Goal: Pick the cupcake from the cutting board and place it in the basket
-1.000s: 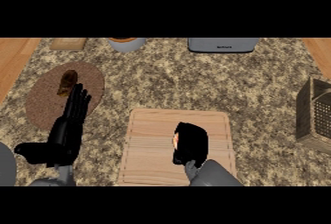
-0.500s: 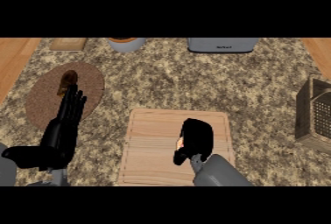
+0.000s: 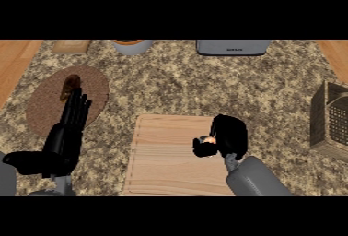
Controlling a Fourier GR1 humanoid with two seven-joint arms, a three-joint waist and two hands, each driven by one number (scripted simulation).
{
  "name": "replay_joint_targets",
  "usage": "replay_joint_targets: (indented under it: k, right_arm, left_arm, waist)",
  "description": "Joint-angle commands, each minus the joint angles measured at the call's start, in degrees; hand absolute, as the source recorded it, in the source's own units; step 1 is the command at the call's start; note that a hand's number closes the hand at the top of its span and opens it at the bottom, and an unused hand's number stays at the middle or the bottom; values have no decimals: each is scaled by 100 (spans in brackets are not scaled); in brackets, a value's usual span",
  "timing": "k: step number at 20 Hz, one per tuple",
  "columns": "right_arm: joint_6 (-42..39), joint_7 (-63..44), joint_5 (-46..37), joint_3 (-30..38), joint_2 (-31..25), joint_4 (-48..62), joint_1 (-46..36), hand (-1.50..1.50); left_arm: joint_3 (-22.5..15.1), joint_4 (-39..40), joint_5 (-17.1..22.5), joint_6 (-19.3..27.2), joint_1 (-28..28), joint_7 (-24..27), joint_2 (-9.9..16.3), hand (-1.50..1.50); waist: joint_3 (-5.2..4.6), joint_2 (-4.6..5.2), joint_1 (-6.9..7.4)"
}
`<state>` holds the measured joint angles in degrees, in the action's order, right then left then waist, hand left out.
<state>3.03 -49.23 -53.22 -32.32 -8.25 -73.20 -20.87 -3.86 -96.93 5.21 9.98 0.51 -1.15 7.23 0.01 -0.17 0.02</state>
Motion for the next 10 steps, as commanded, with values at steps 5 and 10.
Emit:
replay_joint_targets:
  k: [5,10]
  right_arm:
    - [677,-164,-369,144,80,-1633,271,150]
    - [470,-486,-369,344,18,-3441,164,150]
  left_arm:
    - [-37,-92,-132,161,-64,-68,-138,0]
    - [19,63,-93,26,-167,213,-100,0]
  waist:
    - [-1,-14,-63]
    - [-5,-37,-122]
